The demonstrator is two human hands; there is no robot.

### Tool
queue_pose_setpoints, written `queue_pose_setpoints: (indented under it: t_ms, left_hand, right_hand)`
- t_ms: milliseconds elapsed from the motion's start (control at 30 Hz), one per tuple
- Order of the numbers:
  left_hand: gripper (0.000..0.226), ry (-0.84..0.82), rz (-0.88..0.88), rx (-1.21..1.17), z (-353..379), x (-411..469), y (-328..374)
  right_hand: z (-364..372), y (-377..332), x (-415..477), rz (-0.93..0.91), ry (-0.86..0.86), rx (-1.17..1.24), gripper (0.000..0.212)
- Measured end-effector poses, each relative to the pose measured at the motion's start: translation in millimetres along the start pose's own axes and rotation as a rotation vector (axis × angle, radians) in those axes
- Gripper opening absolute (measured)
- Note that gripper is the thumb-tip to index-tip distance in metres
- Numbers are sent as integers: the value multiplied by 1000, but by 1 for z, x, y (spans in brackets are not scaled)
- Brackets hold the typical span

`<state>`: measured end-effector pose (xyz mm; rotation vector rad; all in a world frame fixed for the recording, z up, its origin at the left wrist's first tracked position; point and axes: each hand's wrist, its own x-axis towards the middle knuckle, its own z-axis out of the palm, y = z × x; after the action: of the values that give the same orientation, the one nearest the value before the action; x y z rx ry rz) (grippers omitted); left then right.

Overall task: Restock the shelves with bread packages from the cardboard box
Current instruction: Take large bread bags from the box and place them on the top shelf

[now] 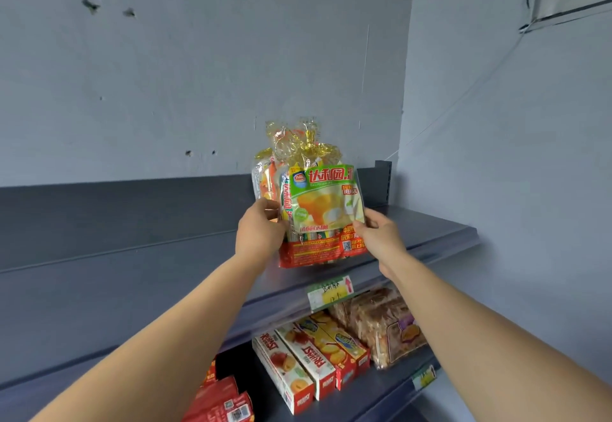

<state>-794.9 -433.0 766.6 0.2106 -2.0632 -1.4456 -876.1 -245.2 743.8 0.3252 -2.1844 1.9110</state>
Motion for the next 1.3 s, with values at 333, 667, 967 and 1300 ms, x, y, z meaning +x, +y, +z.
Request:
queue_pose_setpoints:
  t_ms: [333, 667, 967, 1300]
  left_hand:
    - [29, 92, -47, 104, 43, 14, -8]
    - [32, 90, -100, 201, 51, 1, -5]
    - [40, 91, -86, 275, 49, -9, 1]
    - [47, 76, -123, 415, 48, -27, 1]
  right_hand:
    - [-14, 33, 53, 27, -128, -35, 38]
    - [-15, 35, 58, -22, -158, -123, 38]
    - [-17, 34, 55, -13, -206, -147, 39]
    - [-22, 33, 43, -3, -193, -243, 60]
